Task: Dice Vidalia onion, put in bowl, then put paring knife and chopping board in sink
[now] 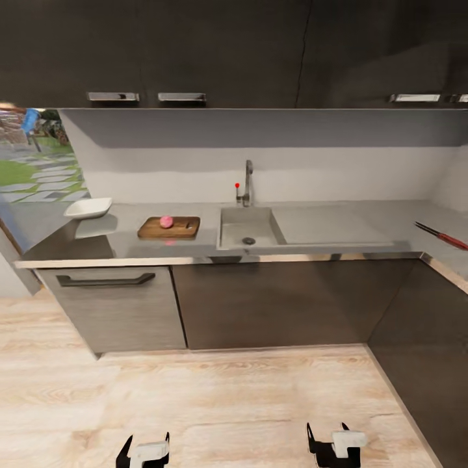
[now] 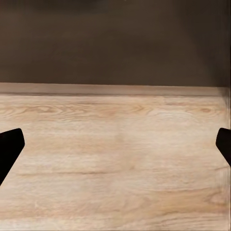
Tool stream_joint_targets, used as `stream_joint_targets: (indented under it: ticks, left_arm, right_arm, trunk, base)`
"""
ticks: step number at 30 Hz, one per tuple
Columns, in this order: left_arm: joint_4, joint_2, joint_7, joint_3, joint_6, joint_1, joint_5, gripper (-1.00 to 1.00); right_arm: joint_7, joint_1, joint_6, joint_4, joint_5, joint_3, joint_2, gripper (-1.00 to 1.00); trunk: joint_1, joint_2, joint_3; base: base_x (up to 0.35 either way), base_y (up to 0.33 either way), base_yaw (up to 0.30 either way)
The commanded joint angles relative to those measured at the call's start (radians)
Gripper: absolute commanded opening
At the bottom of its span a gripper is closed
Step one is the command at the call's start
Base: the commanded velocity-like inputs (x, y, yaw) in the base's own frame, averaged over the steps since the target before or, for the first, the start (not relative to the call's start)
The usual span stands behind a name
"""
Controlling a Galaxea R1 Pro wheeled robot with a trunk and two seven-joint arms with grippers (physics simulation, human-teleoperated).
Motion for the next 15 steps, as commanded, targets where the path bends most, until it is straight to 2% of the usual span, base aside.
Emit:
stream_joint_targets:
  ticks: [1, 11, 15]
  left_arm:
    - [0.004, -0.001, 0.007, -0.008, -0.005, -0.002, 0.001, 1.0]
    - [0.004, 0.0, 0.007, -0.008, -0.004, -0.002, 0.001, 1.0]
    - [0.004, -0.001, 0.007, -0.008, 0.0, -0.002, 0.001, 1.0]
  right_arm:
    - [-0.004, -0.001, -0.002, 0.0, -0.007, 0.009, -0.001, 1.0]
    - [-0.005, -0.001, -0.002, 0.0, -0.007, 0.009, -0.001, 1.0]
    - [-0.008, -0.001, 0.002, -0.002, -0.005, 0.007, -0.002, 1.0]
  trunk:
    - [0.0, -0.001, 0.0]
    - [0.0, -0.001, 0.011]
    - [0.0, -0.001, 0.013]
  base:
    - [0.243, -0.222, -0.199]
    - [0.227, -0.214, -0.195]
    - [0.088, -0.103, -0.049]
